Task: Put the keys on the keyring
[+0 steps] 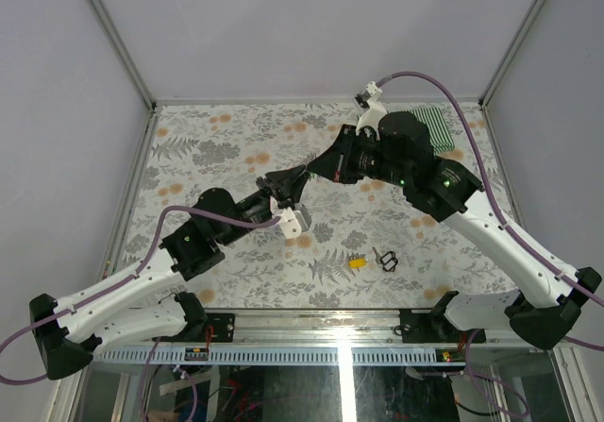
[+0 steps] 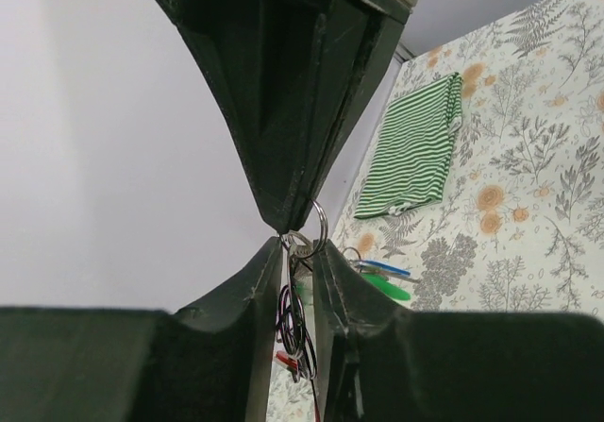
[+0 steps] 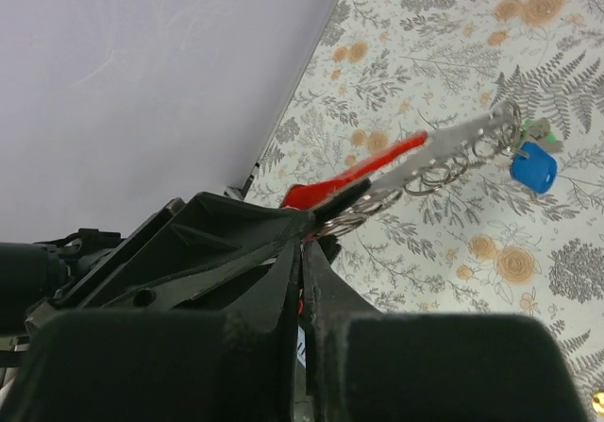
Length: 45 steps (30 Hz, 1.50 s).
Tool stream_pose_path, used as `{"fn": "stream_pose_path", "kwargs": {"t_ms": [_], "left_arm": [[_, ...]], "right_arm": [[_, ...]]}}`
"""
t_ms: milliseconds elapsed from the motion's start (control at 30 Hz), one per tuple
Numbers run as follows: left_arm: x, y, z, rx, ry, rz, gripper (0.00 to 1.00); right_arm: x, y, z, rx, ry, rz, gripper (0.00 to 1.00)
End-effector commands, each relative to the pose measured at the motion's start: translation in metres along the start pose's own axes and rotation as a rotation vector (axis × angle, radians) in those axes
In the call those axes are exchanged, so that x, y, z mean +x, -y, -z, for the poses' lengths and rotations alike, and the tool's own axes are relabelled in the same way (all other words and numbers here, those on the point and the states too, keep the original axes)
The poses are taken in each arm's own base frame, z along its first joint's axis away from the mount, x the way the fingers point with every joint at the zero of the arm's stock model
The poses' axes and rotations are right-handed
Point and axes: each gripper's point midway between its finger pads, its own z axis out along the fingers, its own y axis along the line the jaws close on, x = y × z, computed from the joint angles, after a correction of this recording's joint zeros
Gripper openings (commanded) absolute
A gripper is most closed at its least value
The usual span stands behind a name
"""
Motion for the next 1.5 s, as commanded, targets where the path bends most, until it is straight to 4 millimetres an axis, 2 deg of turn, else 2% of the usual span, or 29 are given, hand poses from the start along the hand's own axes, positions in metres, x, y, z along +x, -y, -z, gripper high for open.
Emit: {"fn": "stream_pose_path", "kwargs": {"t_ms": [0,267,400,867,1300,1467], "left_arm": [[-0.025,-0.033,-0.001,-0.132,0.081,0.055,0.22],[-0.023,-0.035,-0.003,-0.137,0.060,0.096,0.31],[-0.022,-0.037,-0.004,-0.144,0.052,0.115,0.31],[-0.023,-0.039,-0.005,-0.151,0.045,0.144,0.34],[-0.027,-0.039,-0.005,-0.150,0.065,0.186,0.00],[-0.031,-0.040,-0.007,-0.157,0.087,0.228,0.00]], "right_arm": [[-0.016,-0.034,0.015,-0.148,0.056,0.076,0.00],[-0.035,-0.043,0.029,-0.151,0.119,0.197,0.00],[-0.044,-0.048,0.037,-0.163,0.170,0.251,0.00],[-0.066,-0.043,0.055,-0.100,0.283,0.305,0.00],[-0.075,-0.039,0.058,-0.103,0.385,0.266,0.00],[-0.076,-0.031,0.053,-0.101,0.435,0.242,0.00]]}}
